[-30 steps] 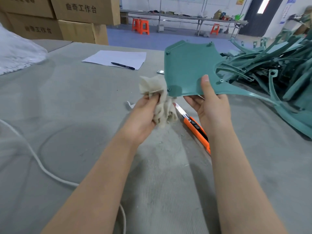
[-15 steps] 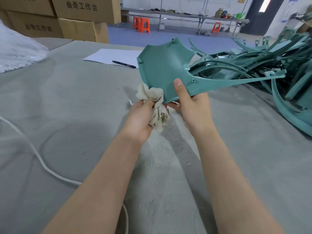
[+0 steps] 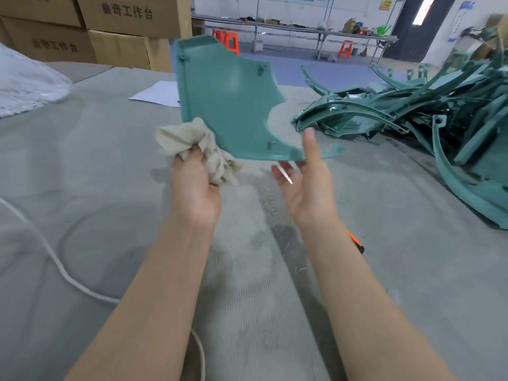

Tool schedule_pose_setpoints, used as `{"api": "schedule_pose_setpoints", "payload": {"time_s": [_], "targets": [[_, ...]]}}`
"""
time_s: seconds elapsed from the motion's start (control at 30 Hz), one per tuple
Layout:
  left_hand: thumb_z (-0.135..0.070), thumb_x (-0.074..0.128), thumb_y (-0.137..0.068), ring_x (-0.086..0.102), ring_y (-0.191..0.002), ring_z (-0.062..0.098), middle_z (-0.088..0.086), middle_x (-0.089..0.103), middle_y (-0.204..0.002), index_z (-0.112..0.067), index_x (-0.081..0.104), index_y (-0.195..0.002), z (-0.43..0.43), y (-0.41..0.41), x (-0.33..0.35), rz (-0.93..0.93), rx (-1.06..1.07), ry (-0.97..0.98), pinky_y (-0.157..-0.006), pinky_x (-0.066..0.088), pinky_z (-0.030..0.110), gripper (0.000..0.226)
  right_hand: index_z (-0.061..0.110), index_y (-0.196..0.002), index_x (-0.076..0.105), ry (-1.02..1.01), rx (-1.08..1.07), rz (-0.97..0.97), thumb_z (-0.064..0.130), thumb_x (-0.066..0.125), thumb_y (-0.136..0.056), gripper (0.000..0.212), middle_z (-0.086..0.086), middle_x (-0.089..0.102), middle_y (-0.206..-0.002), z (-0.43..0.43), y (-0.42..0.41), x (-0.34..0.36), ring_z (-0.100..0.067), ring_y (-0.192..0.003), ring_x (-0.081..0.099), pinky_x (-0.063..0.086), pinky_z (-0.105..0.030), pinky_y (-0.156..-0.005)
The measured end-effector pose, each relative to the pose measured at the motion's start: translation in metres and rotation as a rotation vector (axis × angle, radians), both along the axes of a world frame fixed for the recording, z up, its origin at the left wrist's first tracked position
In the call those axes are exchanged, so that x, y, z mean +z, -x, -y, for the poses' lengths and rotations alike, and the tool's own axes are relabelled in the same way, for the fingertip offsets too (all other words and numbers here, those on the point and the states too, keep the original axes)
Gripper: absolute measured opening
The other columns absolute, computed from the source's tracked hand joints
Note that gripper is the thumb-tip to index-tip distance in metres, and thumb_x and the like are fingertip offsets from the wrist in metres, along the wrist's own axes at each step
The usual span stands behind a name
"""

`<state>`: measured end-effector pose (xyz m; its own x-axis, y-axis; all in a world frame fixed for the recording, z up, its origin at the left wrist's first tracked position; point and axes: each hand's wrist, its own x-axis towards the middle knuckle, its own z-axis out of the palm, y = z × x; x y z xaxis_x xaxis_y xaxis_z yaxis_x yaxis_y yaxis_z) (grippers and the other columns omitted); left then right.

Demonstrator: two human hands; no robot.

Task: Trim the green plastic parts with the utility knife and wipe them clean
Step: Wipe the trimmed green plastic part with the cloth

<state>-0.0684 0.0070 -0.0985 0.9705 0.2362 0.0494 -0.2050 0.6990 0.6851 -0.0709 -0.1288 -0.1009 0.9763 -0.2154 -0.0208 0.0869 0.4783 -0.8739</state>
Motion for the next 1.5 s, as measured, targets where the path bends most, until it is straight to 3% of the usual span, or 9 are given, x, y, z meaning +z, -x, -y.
{"api": "schedule_pose_setpoints", "payload": {"time_s": [0.13, 0.23, 0.33, 0.5, 0.87, 1.1, 1.23, 1.33, 1.5], "targets": [[-0.015, 0.039, -0.104, 0.025, -0.033, 0.009, -0.004, 0.025, -0.038, -0.016, 0.039, -0.067, -0.027, -0.005, -0.001, -0.05, 0.152, 0.054, -0.042, 0.04, 0.016, 0.037, 0.022, -0.152, 0.014, 0.55, -0.404, 0.05, 0.044, 0.062, -0.09, 0.081, 0.001, 0.028, -0.152, 0.027, 0.001, 0.001, -0.011, -0.132, 0.039, 0.04, -0.028, -0.106], [-0.013, 0.046, -0.099, 0.032, -0.038, 0.013, -0.004, 0.035, -0.046, -0.011, 0.053, -0.082, -0.035, -0.011, -0.006, -0.124, 0.352, -0.176, -0.043, 0.034, 0.022, 0.019, 0.018, -0.144, 0.041, 1.062, -0.377, 0.285, 0.039, 0.055, -0.096, 0.054, 0.003, 0.038, -0.15, 0.03, 0.005, 0.002, -0.013, -0.144, 0.024, 0.013, -0.037, -0.12], [-0.008, 0.045, -0.096, 0.046, -0.056, 0.017, 0.001, 0.051, -0.069, -0.012, 0.058, -0.098, -0.029, -0.01, -0.006, -0.181, 0.42, -0.289, -0.048, 0.034, 0.023, 0.014, 0.022, -0.098, 0.07, 1.269, -0.007, 0.342, 0.039, 0.049, -0.098, 0.026, 0.016, 0.068, -0.093, 0.019, 0.011, 0.006, -0.001, -0.095, 0.059, 0.04, -0.017, -0.087], [-0.013, 0.046, -0.099, 0.043, -0.062, 0.014, -0.001, 0.046, -0.069, -0.019, 0.052, -0.076, -0.025, -0.002, 0.003, -0.165, 0.202, -0.057, -0.055, 0.036, 0.024, 0.024, 0.018, -0.06, 0.036, 1.295, 0.167, 0.403, 0.033, 0.045, -0.101, 0.045, -0.006, 0.044, -0.056, -0.004, 0.02, 0.012, -0.015, -0.053, 0.035, 0.03, -0.033, -0.056], [-0.016, 0.048, -0.1, 0.058, -0.075, 0.024, 0.011, 0.061, -0.083, -0.011, 0.059, -0.088, 0.024, 0.02, 0.014, -0.07, 0.101, -0.382, -0.066, 0.048, 0.035, 0.017, 0.016, -0.081, 0.063, 0.992, 0.179, 0.236, 0.046, 0.056, -0.093, 0.033, -0.004, 0.071, -0.073, 0.003, 0.027, 0.024, -0.023, -0.076, 0.07, 0.055, -0.04, -0.078], [-0.011, 0.048, -0.098, 0.038, -0.053, 0.013, 0.008, 0.044, -0.064, -0.006, 0.052, -0.078, 0.022, 0.031, 0.03, 0.097, 0.246, -0.646, -0.049, 0.032, 0.018, 0.021, 0.006, -0.136, 0.051, 0.126, 0.336, 0.229, 0.069, 0.013, -0.093, 0.086, -0.01, 0.069, -0.106, 0.042, 0.037, 0.052, -0.026, -0.097, 0.069, 0.051, -0.045, -0.097], [-0.011, 0.051, -0.097, 0.029, -0.039, 0.003, -0.009, 0.035, -0.048, -0.014, 0.04, -0.065, 0.034, 0.037, 0.036, 0.213, 0.225, -0.767, -0.039, 0.027, 0.012, 0.034, 0.004, -0.14, 0.047, 0.018, 0.393, 0.305, 0.076, 0.065, -0.062, 0.108, -0.021, 0.052, -0.139, 0.039, 0.047, 0.068, -0.02, -0.099, 0.07, 0.037, -0.056, -0.109], [-0.014, 0.051, -0.096, 0.032, -0.037, 0.002, -0.013, 0.036, -0.044, -0.018, 0.04, -0.061, 0.037, 0.037, 0.038, 0.229, 0.218, -0.827, -0.038, 0.03, 0.012, 0.037, 0.014, -0.121, 0.065, 0.025, 0.405, 0.418, 0.057, 0.07, -0.076, 0.063, -0.011, 0.064, -0.127, 0.032, 0.055, 0.071, -0.029, -0.116, 0.062, 0.044, -0.056, -0.102], [-0.012, 0.051, -0.097, 0.037, -0.04, 0.005, -0.012, 0.043, -0.046, -0.018, 0.044, -0.07, 0.044, 0.032, 0.023, 0.17, -0.025, -0.852, -0.043, 0.035, 0.017, 0.029, 0.018, -0.082, 0.065, -0.029, -0.168, 0.198, 0.015, 0.058, -0.09, 0.011, 0.007, 0.069, -0.071, 0.037, 0.043, 0.061, -0.013, -0.069, 0.066, 0.048, -0.035, -0.072]]}}
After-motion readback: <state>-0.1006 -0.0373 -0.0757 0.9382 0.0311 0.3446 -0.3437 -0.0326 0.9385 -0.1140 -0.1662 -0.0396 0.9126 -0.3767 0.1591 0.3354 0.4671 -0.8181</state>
